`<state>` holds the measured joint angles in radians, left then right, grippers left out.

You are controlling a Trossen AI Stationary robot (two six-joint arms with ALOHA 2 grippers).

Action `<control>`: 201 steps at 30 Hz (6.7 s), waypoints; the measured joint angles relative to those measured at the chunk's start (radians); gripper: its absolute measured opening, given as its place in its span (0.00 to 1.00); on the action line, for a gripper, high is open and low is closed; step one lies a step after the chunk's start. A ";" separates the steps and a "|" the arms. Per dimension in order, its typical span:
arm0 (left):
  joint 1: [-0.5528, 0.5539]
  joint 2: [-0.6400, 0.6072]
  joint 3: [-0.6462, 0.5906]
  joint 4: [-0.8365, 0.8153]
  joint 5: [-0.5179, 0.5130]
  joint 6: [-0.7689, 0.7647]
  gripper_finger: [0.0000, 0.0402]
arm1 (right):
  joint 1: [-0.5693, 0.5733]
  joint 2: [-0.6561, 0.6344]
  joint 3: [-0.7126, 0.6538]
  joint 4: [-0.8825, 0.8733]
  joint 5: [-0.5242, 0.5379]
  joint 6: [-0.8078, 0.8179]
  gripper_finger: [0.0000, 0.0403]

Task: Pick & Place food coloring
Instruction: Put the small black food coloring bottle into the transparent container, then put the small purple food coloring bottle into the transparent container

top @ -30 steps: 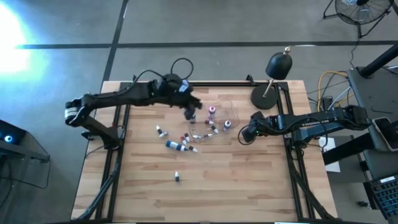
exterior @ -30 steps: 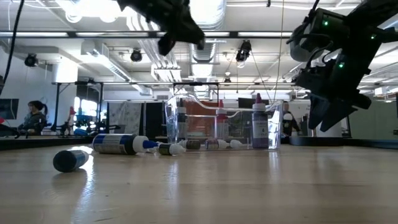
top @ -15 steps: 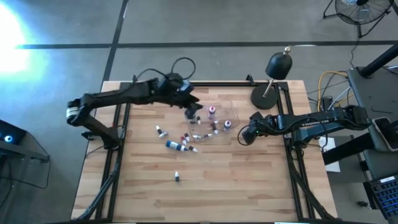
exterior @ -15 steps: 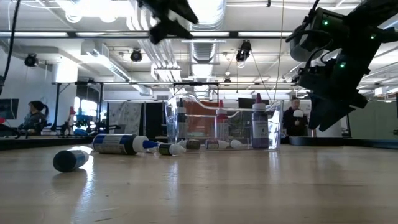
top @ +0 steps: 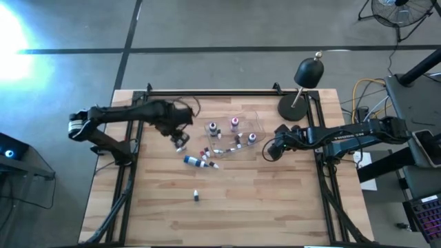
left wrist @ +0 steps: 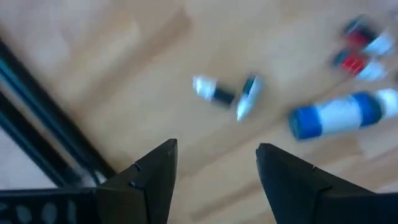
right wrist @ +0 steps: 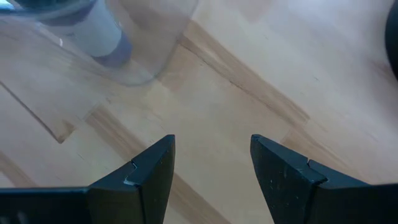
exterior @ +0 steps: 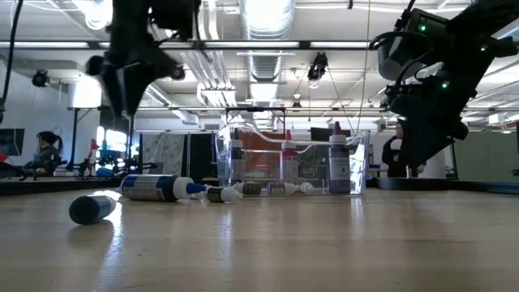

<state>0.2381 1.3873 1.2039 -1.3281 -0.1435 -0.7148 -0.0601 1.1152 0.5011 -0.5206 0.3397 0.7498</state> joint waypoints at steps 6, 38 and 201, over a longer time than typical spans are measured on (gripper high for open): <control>0.032 -0.004 -0.201 0.255 0.142 -0.252 0.48 | 0.000 0.000 0.000 0.004 0.000 0.006 0.50; -0.026 0.000 -0.507 0.618 -0.119 -0.914 0.48 | 0.000 -0.001 -0.015 0.012 0.061 0.005 0.50; -0.158 -0.087 -0.244 1.144 -0.243 0.427 0.05 | 0.001 -0.001 -0.015 0.034 0.025 0.061 0.50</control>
<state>0.0796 1.3005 0.9602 -0.1841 -0.3866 -0.2877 -0.0593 1.1141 0.4858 -0.4866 0.3645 0.8112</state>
